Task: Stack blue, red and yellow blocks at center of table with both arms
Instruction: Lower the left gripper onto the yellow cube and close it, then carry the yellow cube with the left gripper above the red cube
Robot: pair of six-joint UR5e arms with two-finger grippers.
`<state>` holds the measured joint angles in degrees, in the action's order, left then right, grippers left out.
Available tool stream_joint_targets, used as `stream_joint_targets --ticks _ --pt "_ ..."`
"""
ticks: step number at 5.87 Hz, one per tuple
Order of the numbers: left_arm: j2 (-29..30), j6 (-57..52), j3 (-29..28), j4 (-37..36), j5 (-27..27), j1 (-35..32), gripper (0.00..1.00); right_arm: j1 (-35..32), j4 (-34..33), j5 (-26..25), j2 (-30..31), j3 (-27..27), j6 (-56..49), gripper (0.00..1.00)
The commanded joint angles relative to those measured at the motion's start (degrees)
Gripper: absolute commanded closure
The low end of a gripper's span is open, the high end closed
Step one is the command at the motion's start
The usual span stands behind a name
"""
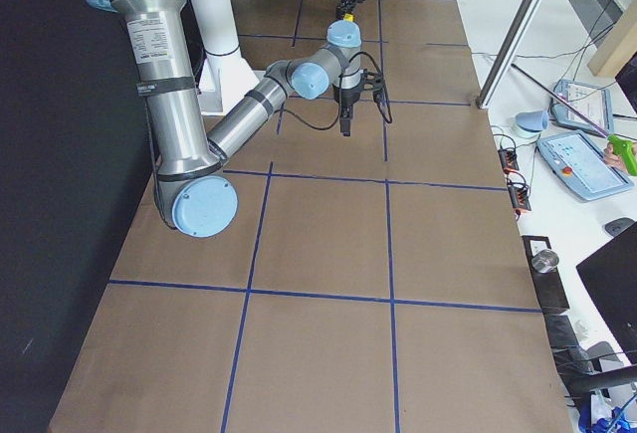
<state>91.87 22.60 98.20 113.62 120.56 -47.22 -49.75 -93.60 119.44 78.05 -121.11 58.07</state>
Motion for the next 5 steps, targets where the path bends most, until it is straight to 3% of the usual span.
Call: stream_joint_targets --ticks 1,3,4,5 --pt "0.06 -0.01 0.06 -0.15 -0.76 0.02 0.41 0.00 0.00 0.00 0.00 -0.09 0.02 0.00" --pt "0.85 0.25 1.28 -0.50 -0.24 -0.06 0.83 0.00 0.00 0.00 0.00 -0.26 0.02 0.00" --pt "5.12 0.95 3.29 -6.42 0.11 -0.06 0.92 -0.09 0.00 0.44 -0.09 -0.44 -0.06 0.00" --pt "13.34 6.09 6.96 -19.36 0.12 0.02 0.93 -0.52 0.00 1.22 -0.09 -0.44 -0.15 0.00"
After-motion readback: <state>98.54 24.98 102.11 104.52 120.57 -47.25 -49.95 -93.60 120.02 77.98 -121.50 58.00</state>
